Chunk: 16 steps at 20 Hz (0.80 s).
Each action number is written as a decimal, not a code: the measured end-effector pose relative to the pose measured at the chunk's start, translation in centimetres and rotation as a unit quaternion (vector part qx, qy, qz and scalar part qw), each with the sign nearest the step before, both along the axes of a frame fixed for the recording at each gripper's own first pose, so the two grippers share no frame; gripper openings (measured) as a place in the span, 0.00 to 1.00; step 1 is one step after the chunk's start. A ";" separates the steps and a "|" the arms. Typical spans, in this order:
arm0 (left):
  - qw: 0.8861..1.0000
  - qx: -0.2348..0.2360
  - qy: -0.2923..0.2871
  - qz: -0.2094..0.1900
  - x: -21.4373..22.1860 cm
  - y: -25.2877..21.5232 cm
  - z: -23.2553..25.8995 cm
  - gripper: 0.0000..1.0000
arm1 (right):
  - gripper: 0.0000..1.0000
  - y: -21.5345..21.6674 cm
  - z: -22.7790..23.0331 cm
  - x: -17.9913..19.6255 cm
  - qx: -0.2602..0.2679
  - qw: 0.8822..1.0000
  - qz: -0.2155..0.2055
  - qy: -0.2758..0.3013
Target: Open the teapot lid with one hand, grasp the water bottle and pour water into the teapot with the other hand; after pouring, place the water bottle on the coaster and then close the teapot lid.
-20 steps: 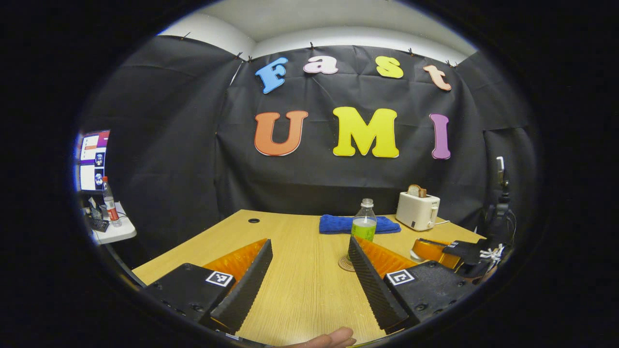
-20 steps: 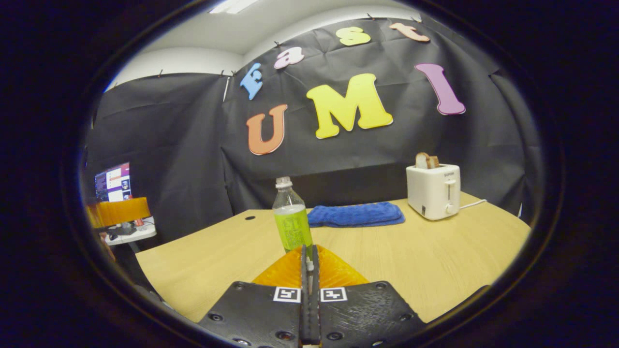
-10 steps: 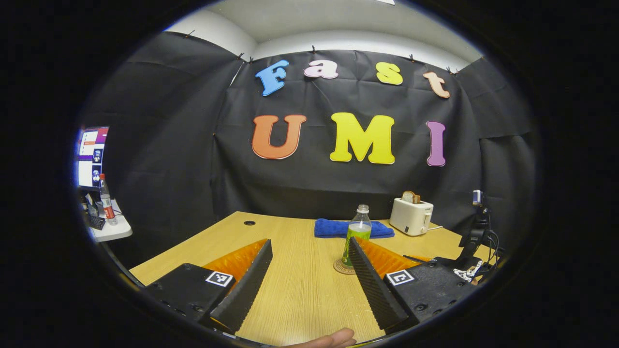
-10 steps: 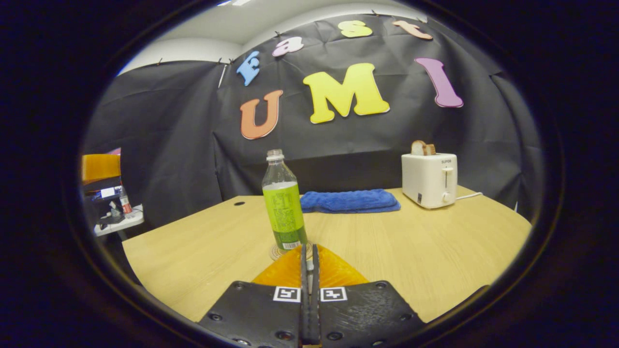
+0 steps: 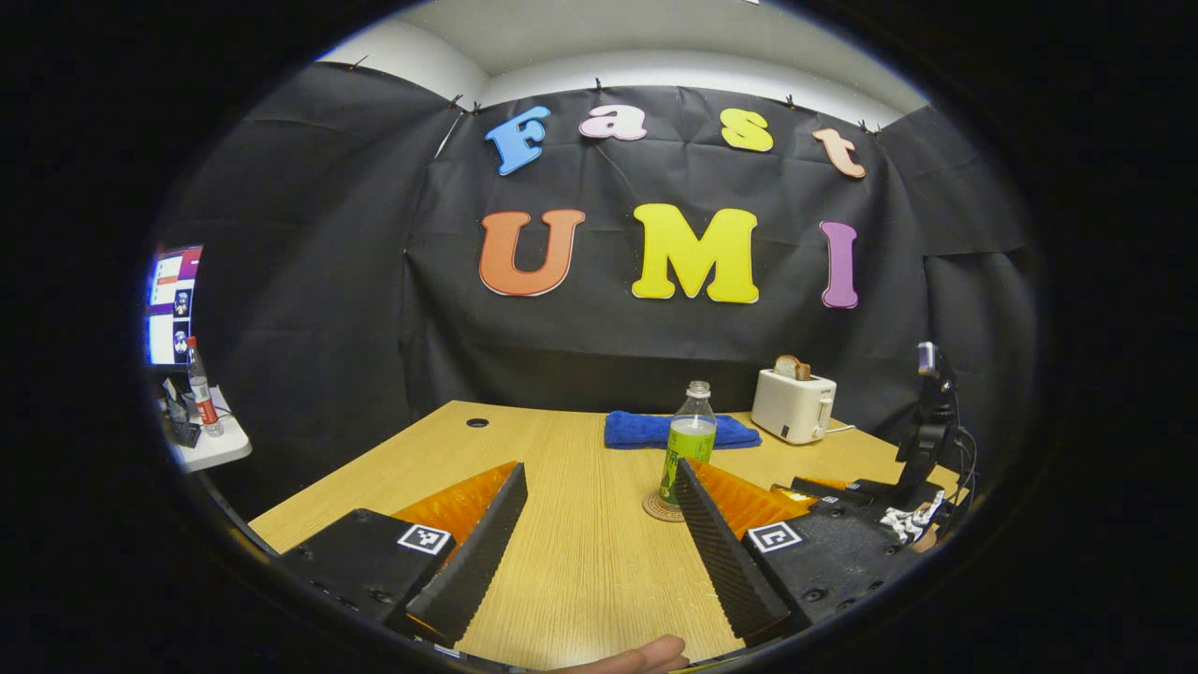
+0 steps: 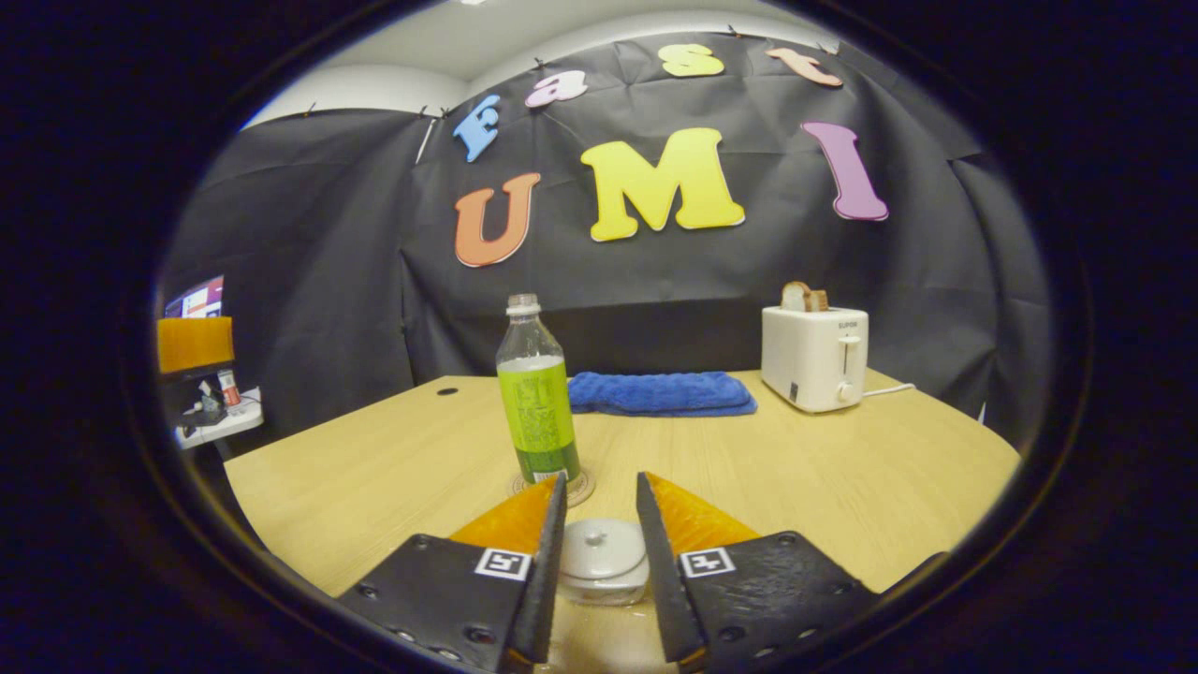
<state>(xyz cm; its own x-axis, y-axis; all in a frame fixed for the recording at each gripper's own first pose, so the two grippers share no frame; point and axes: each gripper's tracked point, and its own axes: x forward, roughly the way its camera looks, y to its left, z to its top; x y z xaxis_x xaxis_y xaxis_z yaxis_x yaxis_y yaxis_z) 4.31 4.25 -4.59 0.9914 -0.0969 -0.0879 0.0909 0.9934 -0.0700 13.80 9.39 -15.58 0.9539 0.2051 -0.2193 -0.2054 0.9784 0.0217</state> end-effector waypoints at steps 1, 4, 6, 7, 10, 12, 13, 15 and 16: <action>1.000 0.001 -0.001 0.007 -0.1 0.2 0.2 0.99 | 0.54 0.4 0.9 -0.3 0.000 1.000 0.005 -0.007; 1.000 -0.015 -0.010 0.020 -0.4 0.3 1.1 0.99 | 0.66 0.4 3.7 -1.4 0.002 1.000 0.013 -0.026; 1.000 -0.018 -0.015 0.012 -0.7 -0.6 1.4 0.99 | 0.85 -0.2 5.9 -2.5 0.003 0.999 0.009 -0.035; 1.000 -0.015 -0.017 0.011 -0.8 -0.7 1.5 0.99 | 0.98 -0.5 7.1 -3.2 0.003 0.999 0.007 -0.042; 1.000 0.006 -0.018 0.018 -1.4 -0.8 1.7 0.99 | 0.95 -1.9 11.0 -6.0 -0.007 0.998 0.006 -0.069; 0.999 0.019 -0.021 0.020 -1.6 -1.2 2.0 0.99 | 0.97 -4.0 12.9 -7.9 -0.035 0.996 -0.007 -0.086; 0.999 0.022 -0.021 0.022 -1.7 -1.4 1.9 0.99 | 0.97 -5.5 13.6 -8.6 -0.051 0.994 -0.021 -0.090; 0.999 0.024 -0.017 0.023 -2.1 -1.9 1.9 0.99 | 0.95 -8.5 13.9 -10.5 -0.076 0.992 -0.053 -0.086; 0.999 0.022 -0.019 0.025 -2.1 -2.1 2.0 0.99 | 0.96 -9.4 14.1 -11.7 -0.075 0.992 -0.056 -0.086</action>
<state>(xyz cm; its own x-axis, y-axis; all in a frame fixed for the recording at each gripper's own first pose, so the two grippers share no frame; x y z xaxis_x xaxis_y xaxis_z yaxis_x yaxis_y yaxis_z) 2.20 2.12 -2.60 0.9977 -0.0435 -0.0526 0.0423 0.9988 -0.0235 2.11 -0.01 -1.44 0.9948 0.0733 -0.0705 -0.0833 0.9849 -0.1516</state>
